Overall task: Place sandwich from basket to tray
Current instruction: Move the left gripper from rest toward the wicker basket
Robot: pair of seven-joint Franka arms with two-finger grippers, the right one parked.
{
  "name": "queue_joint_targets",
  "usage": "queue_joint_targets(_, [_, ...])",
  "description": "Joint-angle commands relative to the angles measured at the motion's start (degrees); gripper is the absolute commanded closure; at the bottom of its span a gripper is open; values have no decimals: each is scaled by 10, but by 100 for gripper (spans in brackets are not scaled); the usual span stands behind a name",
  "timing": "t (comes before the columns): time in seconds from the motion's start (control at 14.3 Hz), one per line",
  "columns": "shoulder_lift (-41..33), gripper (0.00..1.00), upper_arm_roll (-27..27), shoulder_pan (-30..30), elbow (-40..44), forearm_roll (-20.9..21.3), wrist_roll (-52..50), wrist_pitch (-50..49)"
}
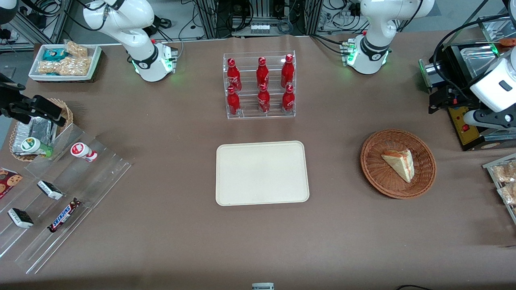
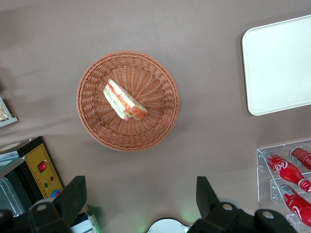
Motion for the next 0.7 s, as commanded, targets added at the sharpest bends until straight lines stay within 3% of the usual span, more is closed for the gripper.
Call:
queue_joint_targets(0.0, [2, 0, -1, 2, 6, 4, -30, -8])
queue_joint_targets(0.63, [17, 0, -5, -5, -31, -3, -33, -10])
